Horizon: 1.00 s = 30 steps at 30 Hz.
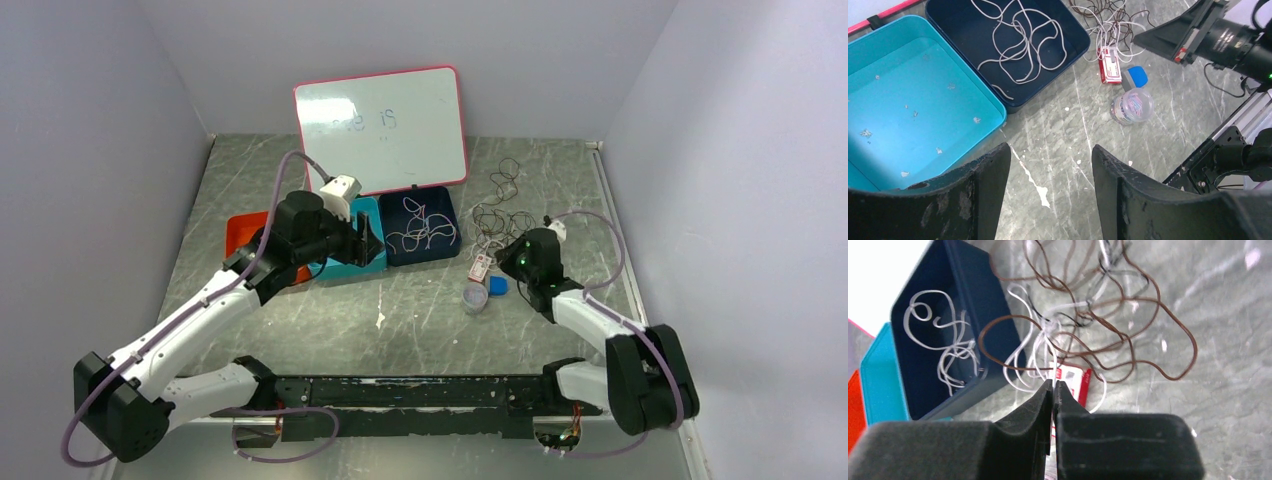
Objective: Untangle the cables
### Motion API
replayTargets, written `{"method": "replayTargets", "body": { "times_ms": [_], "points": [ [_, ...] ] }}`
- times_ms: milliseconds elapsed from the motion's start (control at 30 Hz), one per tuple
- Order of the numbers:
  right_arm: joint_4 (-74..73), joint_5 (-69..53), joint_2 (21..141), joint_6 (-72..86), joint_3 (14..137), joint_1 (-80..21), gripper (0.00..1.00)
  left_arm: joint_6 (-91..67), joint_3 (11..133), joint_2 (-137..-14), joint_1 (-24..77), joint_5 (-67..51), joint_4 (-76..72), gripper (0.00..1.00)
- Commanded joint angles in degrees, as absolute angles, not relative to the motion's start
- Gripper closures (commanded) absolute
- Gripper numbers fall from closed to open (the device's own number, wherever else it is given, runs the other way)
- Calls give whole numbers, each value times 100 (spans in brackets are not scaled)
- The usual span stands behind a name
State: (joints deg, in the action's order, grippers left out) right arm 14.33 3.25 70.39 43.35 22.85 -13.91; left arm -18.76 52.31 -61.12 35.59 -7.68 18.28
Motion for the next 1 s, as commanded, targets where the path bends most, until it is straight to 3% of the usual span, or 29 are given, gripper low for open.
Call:
{"method": "replayTargets", "body": {
  "times_ms": [0,500,767,967],
  "points": [
    [1133,410,6421,3875,2581,-1350,97,-1825,5110,-5869,3600,-701,1614,35],
    [-1582,210,5286,2807,4245,-1348,100,-1274,5118,-5617,3599,-1302,530,30],
    [-2759,382,5117,2364,5374,-1347,100,-1101,5660,-6544,3695,-2238,-725,28],
    [-3195,160,5150,2496,6001,-1349,100,-1022,6029,-7280,4077,-2210,-1888,25]
  ]
}}
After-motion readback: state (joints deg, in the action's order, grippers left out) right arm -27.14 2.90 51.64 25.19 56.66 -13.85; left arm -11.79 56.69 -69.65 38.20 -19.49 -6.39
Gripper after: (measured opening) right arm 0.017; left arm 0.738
